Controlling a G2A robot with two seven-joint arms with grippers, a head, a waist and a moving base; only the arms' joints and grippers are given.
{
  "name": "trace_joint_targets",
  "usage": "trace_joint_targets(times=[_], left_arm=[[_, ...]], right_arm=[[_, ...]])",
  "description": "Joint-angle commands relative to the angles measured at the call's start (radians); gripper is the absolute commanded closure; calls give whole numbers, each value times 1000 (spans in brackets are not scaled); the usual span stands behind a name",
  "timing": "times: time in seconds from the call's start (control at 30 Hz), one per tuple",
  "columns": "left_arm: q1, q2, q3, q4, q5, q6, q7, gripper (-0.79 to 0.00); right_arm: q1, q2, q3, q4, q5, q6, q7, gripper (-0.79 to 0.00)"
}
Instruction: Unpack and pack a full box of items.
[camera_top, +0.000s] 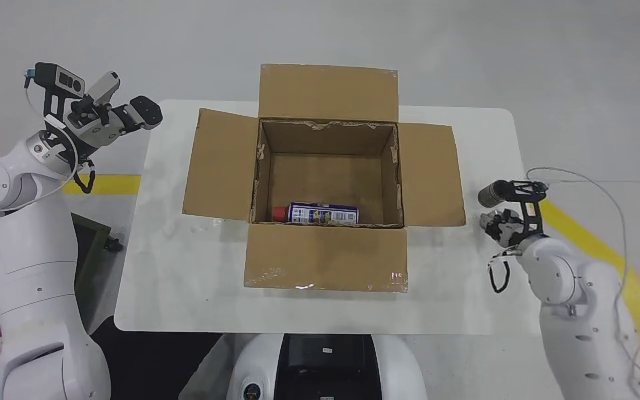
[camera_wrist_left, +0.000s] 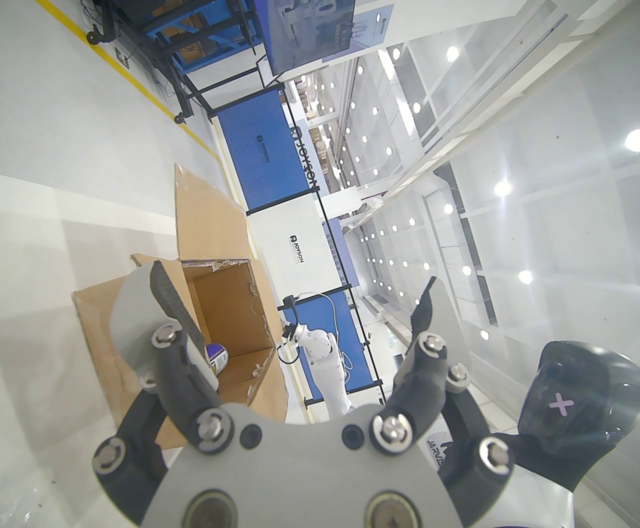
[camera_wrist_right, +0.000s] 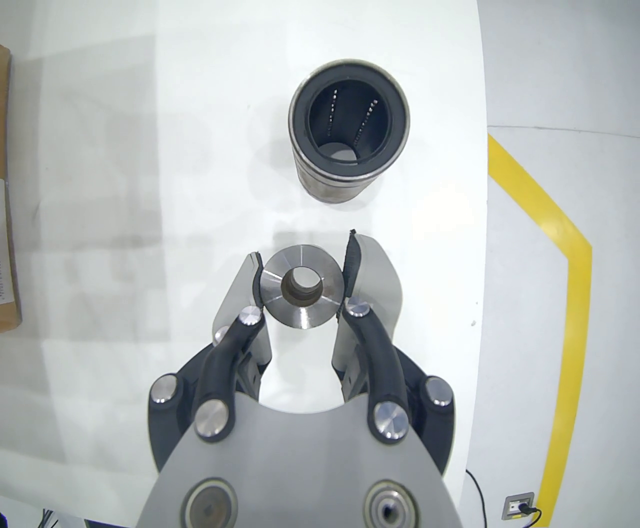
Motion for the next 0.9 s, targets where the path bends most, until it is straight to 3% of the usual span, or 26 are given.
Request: trace_joint_targets(times=[0.0,0.53,0.57,0.63,0.73,0.8,0.83,0.87], left_arm=[[0,0,0,0,0,0,0,-785],[0,0,0,0,0,0,0,-785],[0,0,0,0,0,0,0,-785],[0,0,0,0,0,0,0,-785],[0,0,0,0,0,0,0,-785],[0,0,0,0,0,0,0,-785],[0,0,0,0,0,0,0,-785],[0,0,0,0,0,0,0,-785]], right_arm=[[6,0,-7,10,-14,-1,-6,0],[37,-1,-29,79,21,13,-38,0],[39,-2,-28,84,32,15,-41,-37],[41,-2,-22,95,52,17,-54,-197],[43,-1,-20,109,51,8,-63,-212],[45,0,-20,111,51,8,-67,-274],[43,0,-20,110,45,7,-69,-336],[41,1,-18,104,40,8,-73,-449]])
